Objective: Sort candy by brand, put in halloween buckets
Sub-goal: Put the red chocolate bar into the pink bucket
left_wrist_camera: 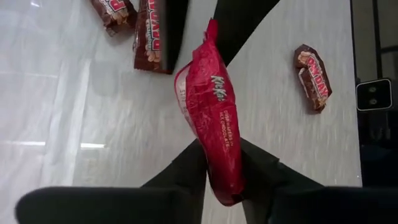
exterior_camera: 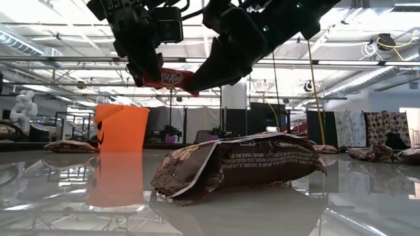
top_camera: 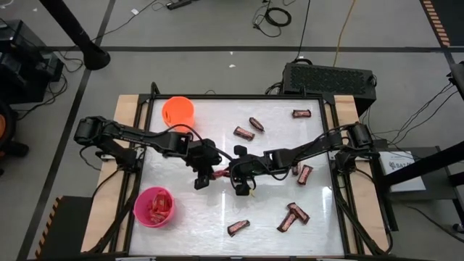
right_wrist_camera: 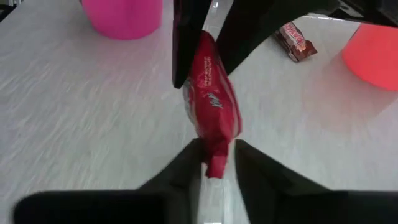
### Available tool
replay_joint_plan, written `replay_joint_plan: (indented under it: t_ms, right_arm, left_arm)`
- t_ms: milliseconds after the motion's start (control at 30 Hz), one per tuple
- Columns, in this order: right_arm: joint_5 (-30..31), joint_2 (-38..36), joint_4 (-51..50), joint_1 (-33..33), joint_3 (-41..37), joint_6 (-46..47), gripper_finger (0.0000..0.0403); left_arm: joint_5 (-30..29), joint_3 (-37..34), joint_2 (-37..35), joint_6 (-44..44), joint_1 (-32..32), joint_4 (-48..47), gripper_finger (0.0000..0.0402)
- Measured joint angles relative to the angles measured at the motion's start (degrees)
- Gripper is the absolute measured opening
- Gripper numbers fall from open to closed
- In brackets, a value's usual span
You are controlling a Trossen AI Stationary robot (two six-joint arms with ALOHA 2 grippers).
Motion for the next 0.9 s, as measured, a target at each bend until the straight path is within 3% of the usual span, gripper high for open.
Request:
replay_joint_plan:
  t_ms: [133,367,533,700,900]
  right_arm:
    - [0.0,0.0,-0.7,0.0,0.0,1.3,0.0161]
    - [-0.4,0.0,-7.7,0.0,0.0,6.2,0.0231]
    - [-0.4,0.0,-12.0,0.0,0.0,7.1,0.0249]
    - [-0.4,0.0,-12.5,0.0,0.0,6.6,0.0251]
    - [-0.4,0.3,-14.6,0.0,0.0,5.0,0.0251]
  left_arm:
    - [0.1,0.0,0.0,-0.2,0.0,-1.1,0.0061]
    - [0.2,4.2,-0.3,-0.4,0.1,-15.0,0.0054]
    - [5.8,9.3,-0.3,-0.4,-1.6,-31.1,0.0054]
    - [6.5,14.1,-1.0,-1.9,-5.5,-49.4,0.0053]
    - [7.9,13.7,-6.3,-11.2,-13.8,-58.1,0.0052]
